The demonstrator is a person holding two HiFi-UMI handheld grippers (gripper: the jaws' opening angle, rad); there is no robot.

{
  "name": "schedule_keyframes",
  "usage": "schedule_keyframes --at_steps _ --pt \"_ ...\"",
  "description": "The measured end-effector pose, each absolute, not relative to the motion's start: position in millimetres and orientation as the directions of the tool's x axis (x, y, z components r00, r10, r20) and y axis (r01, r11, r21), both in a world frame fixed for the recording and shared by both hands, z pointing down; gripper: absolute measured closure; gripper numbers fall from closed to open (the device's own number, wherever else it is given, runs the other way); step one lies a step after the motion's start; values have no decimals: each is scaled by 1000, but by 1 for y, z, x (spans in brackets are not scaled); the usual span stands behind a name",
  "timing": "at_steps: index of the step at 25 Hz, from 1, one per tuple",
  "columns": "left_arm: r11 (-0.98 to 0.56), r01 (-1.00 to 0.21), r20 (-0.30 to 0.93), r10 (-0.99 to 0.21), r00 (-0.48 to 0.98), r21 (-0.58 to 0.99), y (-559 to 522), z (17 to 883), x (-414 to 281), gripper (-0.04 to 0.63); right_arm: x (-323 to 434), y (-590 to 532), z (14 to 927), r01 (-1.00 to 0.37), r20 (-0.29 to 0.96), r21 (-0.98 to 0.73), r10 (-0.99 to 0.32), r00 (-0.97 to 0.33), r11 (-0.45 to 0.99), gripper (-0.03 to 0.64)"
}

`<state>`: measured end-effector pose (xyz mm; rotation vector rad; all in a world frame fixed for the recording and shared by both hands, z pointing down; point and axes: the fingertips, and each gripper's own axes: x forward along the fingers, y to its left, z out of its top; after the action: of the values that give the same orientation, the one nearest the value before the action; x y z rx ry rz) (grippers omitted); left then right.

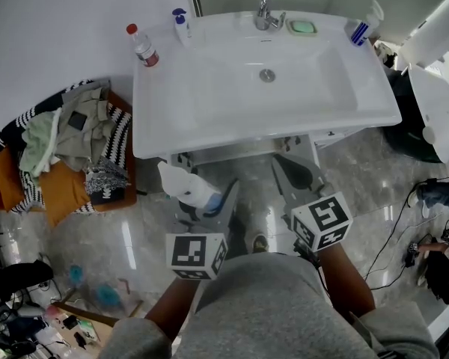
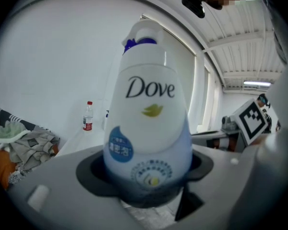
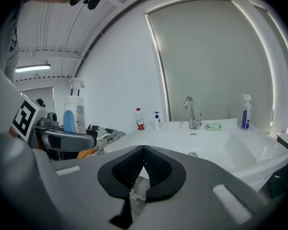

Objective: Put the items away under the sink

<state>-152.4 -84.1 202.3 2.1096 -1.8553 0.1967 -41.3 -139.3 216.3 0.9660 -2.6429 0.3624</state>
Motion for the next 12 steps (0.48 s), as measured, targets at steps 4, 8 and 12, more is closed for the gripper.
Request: schedule_keyframes --at_steps 4,8,12 --pt "-124 -980 316 -934 168 157 -97 203 -159 244 -48 -148 218 -672 376 -131 -590 -714 729 617" --pt "-150 -974 325 -925 198 168 -108 208 -165 244 -56 -157 220 -688 387 -129 -603 -698 714 617" --pt "-176 -967 328 -916 229 182 -118 212 -169 243 -61 -164 221 -708 398 -123 -619 -677 696 617"
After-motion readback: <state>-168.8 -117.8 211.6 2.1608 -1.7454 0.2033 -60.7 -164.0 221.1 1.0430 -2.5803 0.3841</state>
